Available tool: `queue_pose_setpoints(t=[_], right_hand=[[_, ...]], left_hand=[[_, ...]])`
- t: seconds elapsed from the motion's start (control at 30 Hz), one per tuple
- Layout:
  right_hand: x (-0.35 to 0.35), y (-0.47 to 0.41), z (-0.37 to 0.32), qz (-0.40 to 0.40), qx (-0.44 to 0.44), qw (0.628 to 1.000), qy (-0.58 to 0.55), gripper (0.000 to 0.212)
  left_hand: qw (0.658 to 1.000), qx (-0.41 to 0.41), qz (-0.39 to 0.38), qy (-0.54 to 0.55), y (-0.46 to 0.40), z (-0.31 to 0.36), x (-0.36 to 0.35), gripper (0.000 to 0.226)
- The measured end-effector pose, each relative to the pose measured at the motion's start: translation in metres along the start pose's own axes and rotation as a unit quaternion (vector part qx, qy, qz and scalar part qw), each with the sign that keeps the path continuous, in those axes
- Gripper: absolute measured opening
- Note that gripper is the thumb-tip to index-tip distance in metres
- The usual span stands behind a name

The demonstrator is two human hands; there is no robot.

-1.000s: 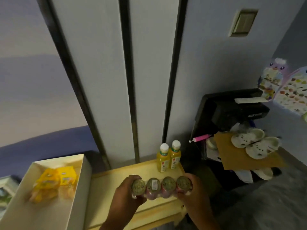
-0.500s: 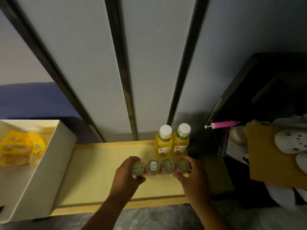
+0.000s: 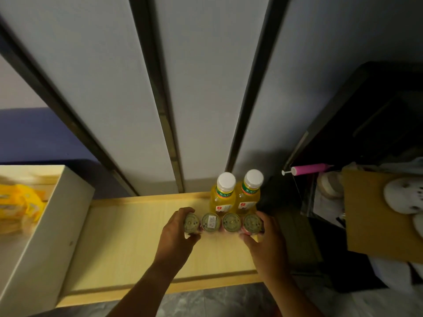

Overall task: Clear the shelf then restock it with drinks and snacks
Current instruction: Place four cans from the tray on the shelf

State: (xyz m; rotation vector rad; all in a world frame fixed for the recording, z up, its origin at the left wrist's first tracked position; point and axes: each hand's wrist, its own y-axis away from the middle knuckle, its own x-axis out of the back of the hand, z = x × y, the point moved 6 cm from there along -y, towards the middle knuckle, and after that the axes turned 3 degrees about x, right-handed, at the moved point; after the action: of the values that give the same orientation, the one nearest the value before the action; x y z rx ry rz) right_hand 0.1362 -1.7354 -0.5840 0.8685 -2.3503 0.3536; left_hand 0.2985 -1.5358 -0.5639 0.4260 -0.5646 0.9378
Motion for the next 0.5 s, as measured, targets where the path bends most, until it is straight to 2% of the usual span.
queue_pose_setpoints(t=[0.33, 0.5], right_hand=[[-0.006, -0.010, -0.005, -0.004, -0.006, 1.000, 0.005, 0.067], [0.002, -0.004, -0.015, -0.031, -0.008, 0.999, 0.042, 0.083]], left_hand=[[1.000, -0.005, -0.018, -0.010, -0.008, -0.005, 0.002, 0.064], [0.997, -0.016, -0.067, -0.025, -0.001, -0.008, 0.006, 0.093]])
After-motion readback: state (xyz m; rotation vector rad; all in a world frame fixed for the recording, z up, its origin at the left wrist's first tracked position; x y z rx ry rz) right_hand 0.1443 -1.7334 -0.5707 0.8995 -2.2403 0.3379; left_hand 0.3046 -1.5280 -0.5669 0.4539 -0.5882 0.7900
